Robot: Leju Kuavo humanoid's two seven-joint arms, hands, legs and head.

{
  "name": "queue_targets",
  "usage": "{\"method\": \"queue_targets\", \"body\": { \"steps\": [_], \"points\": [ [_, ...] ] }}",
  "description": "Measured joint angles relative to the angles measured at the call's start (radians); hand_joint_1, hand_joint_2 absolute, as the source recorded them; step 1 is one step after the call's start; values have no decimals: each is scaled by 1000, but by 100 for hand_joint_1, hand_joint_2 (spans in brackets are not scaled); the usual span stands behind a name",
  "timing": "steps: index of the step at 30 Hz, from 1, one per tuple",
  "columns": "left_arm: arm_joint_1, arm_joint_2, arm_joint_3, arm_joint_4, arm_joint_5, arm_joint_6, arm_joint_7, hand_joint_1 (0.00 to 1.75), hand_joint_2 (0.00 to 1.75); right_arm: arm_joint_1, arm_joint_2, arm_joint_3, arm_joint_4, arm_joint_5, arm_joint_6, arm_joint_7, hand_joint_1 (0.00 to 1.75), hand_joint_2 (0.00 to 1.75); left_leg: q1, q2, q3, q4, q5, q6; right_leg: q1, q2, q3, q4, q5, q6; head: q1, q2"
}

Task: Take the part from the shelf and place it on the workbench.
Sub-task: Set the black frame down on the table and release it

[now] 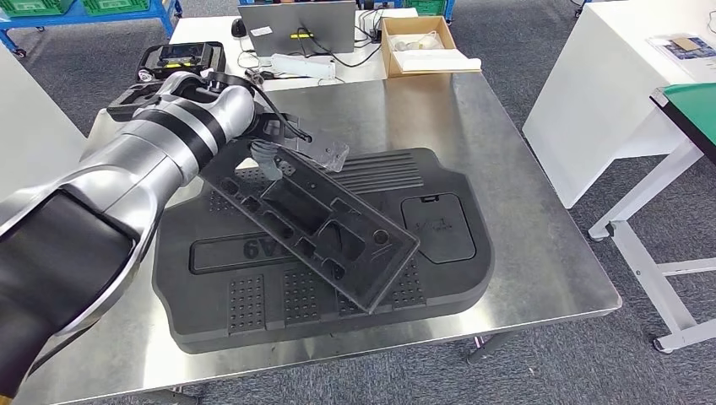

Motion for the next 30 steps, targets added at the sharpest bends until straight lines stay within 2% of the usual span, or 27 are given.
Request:
{"method": "queue_targets", "body": {
  "steps": [13, 24, 27, 30],
  "points": [
    [61, 48, -32, 7, 34, 40, 12, 0, 175, 0, -2, 8, 0, 0, 2, 1, 0, 0, 0, 0, 0, 0, 0, 0, 0, 0, 0, 0, 0, 0, 0, 0],
    [84, 67, -45, 10, 55, 76, 11, 0, 175, 0, -5, 9, 0, -3, 0, 2, 0, 0, 0, 0, 0, 0, 0, 0, 0, 0, 0, 0, 0, 0, 0, 0],
    [85, 69, -44, 9, 64, 123, -3, 0, 175, 0, -5, 9, 0, -10, -1, 1, 0, 0, 0, 0, 0, 0, 0, 0, 0, 0, 0, 0, 0, 0, 0, 0],
    [92, 71, -41, -1, 86, 256, -41, 0, 175, 0, -6, 9, 0, -22, -6, -2, 0, 0, 0, 0, 0, 0, 0, 0, 0, 0, 0, 0, 0, 0, 0, 0]
  ]
}}
